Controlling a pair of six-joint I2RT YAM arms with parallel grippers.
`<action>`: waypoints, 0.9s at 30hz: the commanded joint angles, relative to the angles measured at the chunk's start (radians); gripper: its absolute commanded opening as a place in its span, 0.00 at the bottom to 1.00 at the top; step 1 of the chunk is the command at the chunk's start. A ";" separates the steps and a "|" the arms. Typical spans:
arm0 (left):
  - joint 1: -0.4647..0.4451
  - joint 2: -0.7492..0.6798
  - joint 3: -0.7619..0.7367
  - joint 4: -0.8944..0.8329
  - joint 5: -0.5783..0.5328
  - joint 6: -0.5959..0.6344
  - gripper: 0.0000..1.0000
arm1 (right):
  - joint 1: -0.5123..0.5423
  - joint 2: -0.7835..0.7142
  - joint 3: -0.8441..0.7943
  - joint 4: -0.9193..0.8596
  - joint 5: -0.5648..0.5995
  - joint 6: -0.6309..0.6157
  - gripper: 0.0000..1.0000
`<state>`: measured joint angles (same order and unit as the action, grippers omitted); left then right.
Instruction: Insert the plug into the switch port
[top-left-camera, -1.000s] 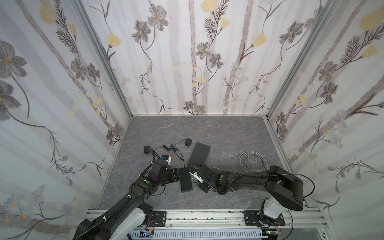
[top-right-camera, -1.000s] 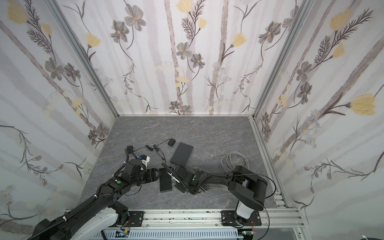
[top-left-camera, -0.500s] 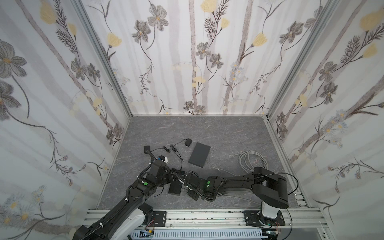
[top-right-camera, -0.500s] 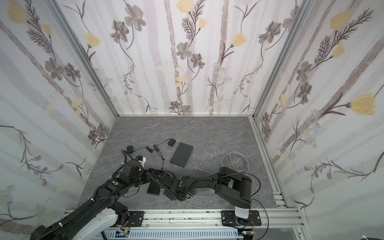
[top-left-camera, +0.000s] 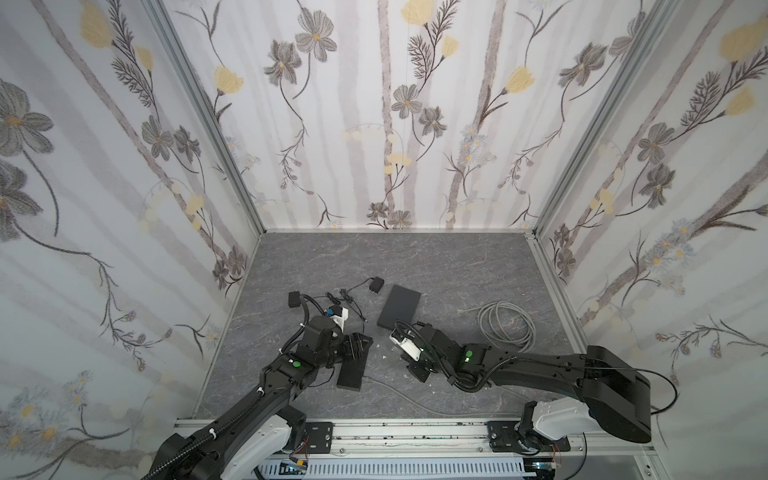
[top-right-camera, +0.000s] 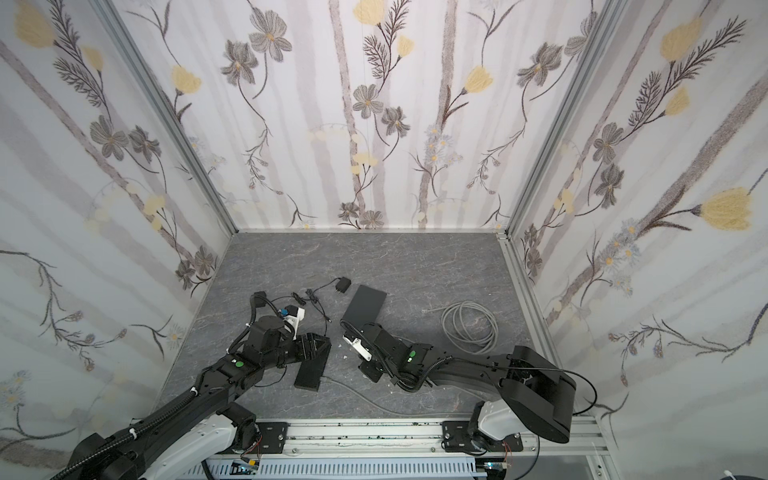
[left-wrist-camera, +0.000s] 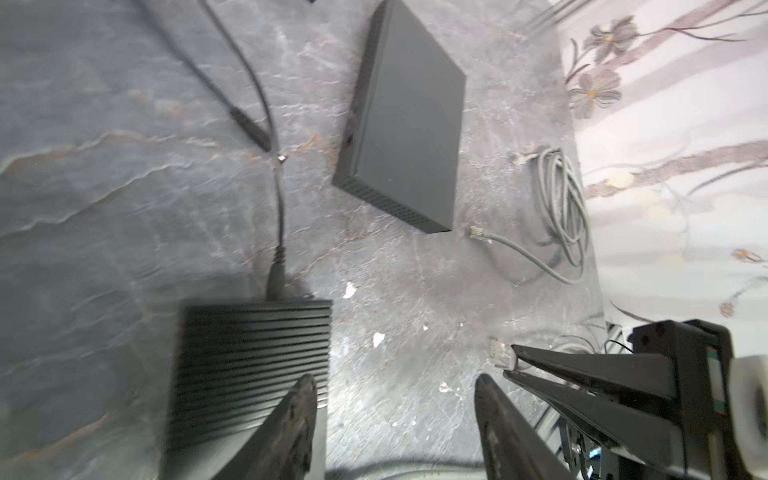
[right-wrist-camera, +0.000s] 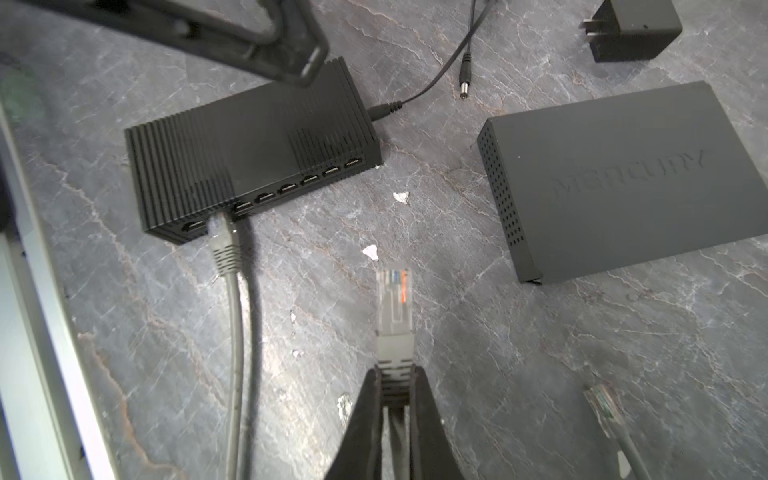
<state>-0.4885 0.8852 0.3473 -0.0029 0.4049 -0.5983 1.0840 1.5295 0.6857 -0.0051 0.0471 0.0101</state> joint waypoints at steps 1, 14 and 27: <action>-0.007 -0.009 -0.024 0.174 0.064 0.058 0.69 | -0.020 -0.062 -0.014 0.052 -0.026 -0.125 0.00; -0.217 0.080 -0.127 0.664 0.333 0.635 0.67 | -0.055 -0.215 0.016 -0.102 -0.282 -0.199 0.01; -0.274 -0.101 -0.237 0.602 0.389 0.925 0.56 | 0.052 -0.274 0.052 -0.288 -0.300 -0.198 0.02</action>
<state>-0.7609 0.7887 0.1101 0.6083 0.7311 0.2649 1.1248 1.2568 0.7250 -0.2512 -0.1959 -0.1661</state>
